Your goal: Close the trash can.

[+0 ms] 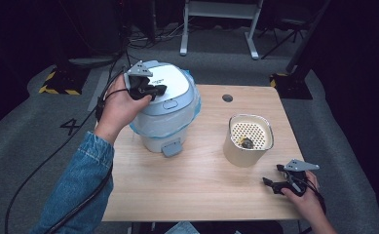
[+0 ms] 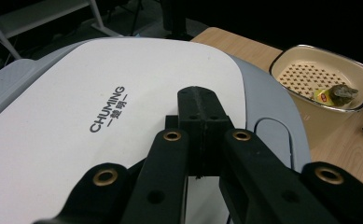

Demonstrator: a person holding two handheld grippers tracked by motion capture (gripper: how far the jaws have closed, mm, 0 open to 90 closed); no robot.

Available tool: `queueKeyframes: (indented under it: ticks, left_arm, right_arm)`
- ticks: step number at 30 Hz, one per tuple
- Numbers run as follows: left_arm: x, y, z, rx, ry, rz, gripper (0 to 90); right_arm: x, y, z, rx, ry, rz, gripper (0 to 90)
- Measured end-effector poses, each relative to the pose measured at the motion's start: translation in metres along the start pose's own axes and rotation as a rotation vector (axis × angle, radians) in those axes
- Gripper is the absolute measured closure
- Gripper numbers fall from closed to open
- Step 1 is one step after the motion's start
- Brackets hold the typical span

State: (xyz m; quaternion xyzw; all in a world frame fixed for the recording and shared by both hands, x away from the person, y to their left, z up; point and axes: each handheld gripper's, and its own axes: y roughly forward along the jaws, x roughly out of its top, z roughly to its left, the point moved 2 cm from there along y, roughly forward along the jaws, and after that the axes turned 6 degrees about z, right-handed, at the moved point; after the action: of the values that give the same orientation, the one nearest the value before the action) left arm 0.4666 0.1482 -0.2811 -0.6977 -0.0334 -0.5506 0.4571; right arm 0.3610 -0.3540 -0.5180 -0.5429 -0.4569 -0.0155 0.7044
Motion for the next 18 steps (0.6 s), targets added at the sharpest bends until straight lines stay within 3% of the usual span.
queueKeyframes:
  ticks: [2,5,8,11,14,18]
  left_arm:
    - [-0.002,0.002,0.000,-0.011,-0.001,0.016,90.0]
    - [-0.002,0.004,-0.002,-0.017,-0.001,-0.005,90.0]
    - [-0.001,0.006,0.001,-0.055,-0.029,-0.026,90.0]
    - [0.000,0.009,0.001,-0.099,-0.099,-0.060,60.2]
    - [0.003,0.004,-0.005,-0.117,-0.059,-0.126,45.8]
    - [0.005,-0.003,-0.021,-0.123,-0.012,-0.100,37.9]
  right_arm:
    - [0.000,0.000,0.000,0.000,0.000,0.000,14.5]
    - [0.000,0.000,0.000,0.000,0.000,0.000,14.5]
    - [0.000,0.000,0.000,0.000,0.000,0.000,14.5]
    - [0.000,0.000,0.000,0.000,0.000,0.000,14.5]
    - [0.000,0.000,0.000,0.000,0.000,0.000,14.5]
    - [0.000,0.000,0.000,0.002,0.000,0.000,14.5]
